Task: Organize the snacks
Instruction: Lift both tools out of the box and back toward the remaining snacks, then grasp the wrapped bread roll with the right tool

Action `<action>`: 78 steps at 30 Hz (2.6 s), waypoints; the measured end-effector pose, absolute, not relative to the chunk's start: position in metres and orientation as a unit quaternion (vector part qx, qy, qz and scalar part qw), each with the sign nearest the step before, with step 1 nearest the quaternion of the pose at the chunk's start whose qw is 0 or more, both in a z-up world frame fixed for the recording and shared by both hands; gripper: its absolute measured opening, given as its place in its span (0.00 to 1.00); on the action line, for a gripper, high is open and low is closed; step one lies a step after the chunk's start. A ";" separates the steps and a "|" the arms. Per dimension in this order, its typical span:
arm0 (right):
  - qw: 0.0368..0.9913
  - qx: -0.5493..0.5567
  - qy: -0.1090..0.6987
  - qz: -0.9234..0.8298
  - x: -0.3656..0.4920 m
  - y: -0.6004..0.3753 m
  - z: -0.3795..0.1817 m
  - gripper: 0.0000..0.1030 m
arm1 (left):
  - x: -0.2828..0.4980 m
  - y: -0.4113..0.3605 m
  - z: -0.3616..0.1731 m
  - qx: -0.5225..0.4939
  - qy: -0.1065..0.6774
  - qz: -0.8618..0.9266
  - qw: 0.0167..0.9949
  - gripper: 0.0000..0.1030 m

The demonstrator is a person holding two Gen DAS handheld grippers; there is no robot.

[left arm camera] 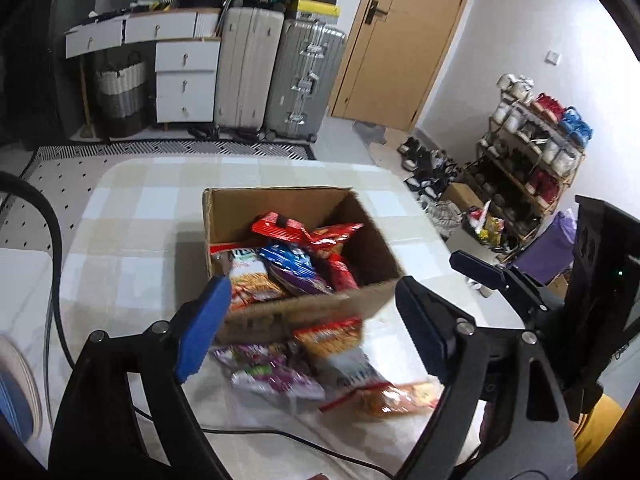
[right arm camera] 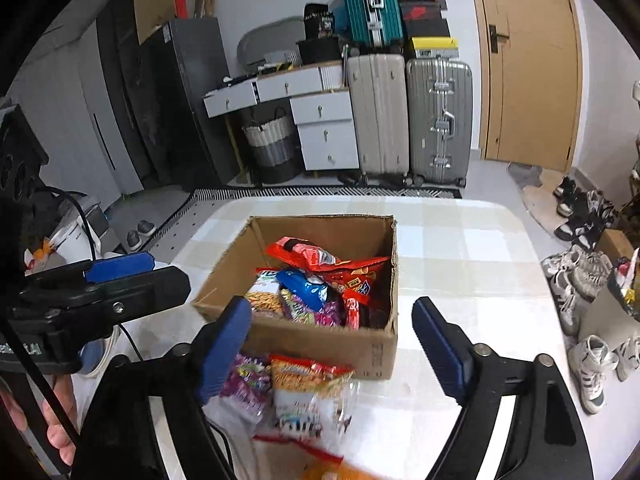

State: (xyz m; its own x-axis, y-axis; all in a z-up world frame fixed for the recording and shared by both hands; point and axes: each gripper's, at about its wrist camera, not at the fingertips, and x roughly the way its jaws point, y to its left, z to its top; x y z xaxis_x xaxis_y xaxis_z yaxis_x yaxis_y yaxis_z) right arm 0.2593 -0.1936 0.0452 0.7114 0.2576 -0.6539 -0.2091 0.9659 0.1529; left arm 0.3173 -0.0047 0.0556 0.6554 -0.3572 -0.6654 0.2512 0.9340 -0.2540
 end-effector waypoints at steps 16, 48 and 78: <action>0.957 0.012 0.259 0.131 0.113 -0.196 0.088 0.94 | 0.128 0.009 0.123 -0.075 0.271 -0.119 0.952 0.99; 0.954 0.052 0.250 0.158 0.060 -0.212 -0.005 0.95 | 0.072 0.024 0.005 -0.068 0.247 -0.040 0.966 0.99; 0.880 -0.062 0.436 0.180 0.159 -0.213 -0.087 0.93 | 0.146 0.019 -0.029 -0.101 0.315 -0.053 0.942 0.99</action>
State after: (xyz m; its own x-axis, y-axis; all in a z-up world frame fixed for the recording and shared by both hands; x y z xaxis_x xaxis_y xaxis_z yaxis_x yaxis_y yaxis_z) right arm 0.1595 -0.2125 -0.0872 0.5548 0.2634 -0.7892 -0.3707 0.9275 0.0490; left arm 0.1457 0.0192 -0.0290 0.7957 -0.1641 -0.5831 0.0372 0.9740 -0.2234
